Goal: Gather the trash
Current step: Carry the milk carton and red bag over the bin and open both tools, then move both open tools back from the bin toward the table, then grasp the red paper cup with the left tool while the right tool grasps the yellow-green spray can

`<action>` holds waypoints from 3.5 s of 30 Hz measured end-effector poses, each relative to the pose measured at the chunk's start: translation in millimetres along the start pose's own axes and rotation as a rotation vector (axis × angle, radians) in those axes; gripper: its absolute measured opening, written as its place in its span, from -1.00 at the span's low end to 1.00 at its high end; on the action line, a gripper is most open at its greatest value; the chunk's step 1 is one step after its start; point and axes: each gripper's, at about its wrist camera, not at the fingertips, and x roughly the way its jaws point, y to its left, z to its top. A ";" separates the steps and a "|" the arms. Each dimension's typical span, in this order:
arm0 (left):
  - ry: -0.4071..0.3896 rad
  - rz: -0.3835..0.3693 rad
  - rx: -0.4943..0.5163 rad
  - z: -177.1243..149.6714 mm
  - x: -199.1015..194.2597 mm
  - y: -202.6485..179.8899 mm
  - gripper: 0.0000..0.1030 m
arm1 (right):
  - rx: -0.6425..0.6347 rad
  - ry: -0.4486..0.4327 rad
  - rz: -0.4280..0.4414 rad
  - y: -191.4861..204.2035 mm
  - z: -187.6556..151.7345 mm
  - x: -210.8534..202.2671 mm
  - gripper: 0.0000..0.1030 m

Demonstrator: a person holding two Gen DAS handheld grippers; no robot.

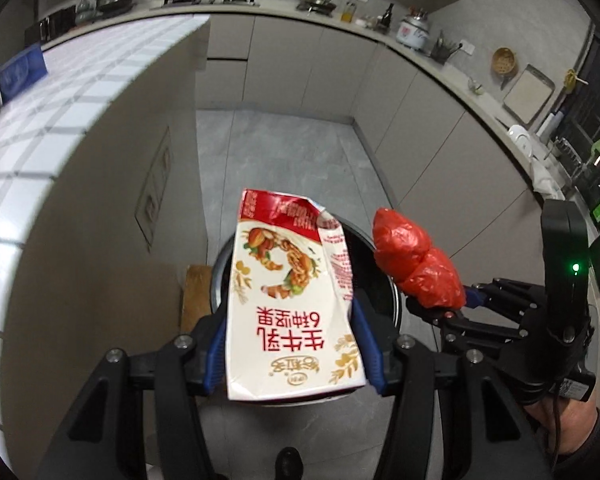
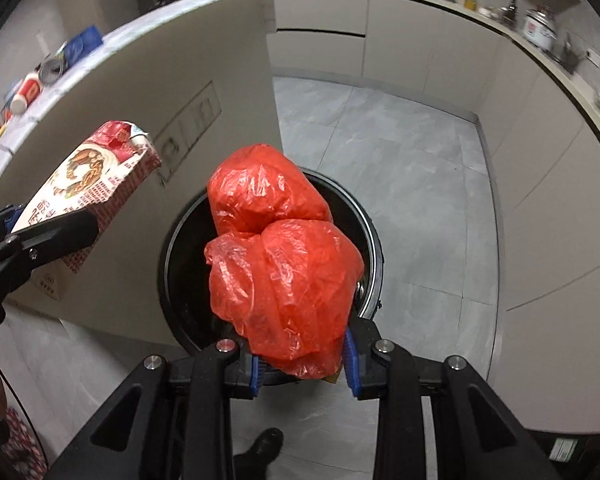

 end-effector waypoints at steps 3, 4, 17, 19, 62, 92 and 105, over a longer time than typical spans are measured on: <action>0.023 0.003 -0.013 -3.9 13.7 -4.9 0.09 | -0.051 0.016 0.005 -3.3 -6.0 12.6 -0.36; 0.029 0.006 -0.018 -4.4 17.9 -6.0 0.09 | -0.070 0.024 0.008 -4.6 -6.1 17.7 -0.36; -0.043 0.081 -0.056 21.8 13.1 0.6 0.99 | -0.321 0.008 0.060 11.5 -1.6 61.6 1.00; -0.072 0.111 -0.024 23.4 1.7 -2.7 0.99 | -0.331 0.027 0.074 8.5 -4.8 65.2 1.00; -0.279 0.358 -0.296 19.8 -164.3 183.1 0.99 | -0.129 -0.249 0.134 148.1 132.6 -78.1 1.00; -0.258 0.302 -0.358 84.1 -154.0 407.6 0.47 | -0.263 -0.249 0.251 407.9 305.6 -9.2 0.13; -0.201 0.263 -0.347 108.6 -128.5 437.4 0.15 | -0.242 -0.168 0.260 440.1 334.7 46.4 0.08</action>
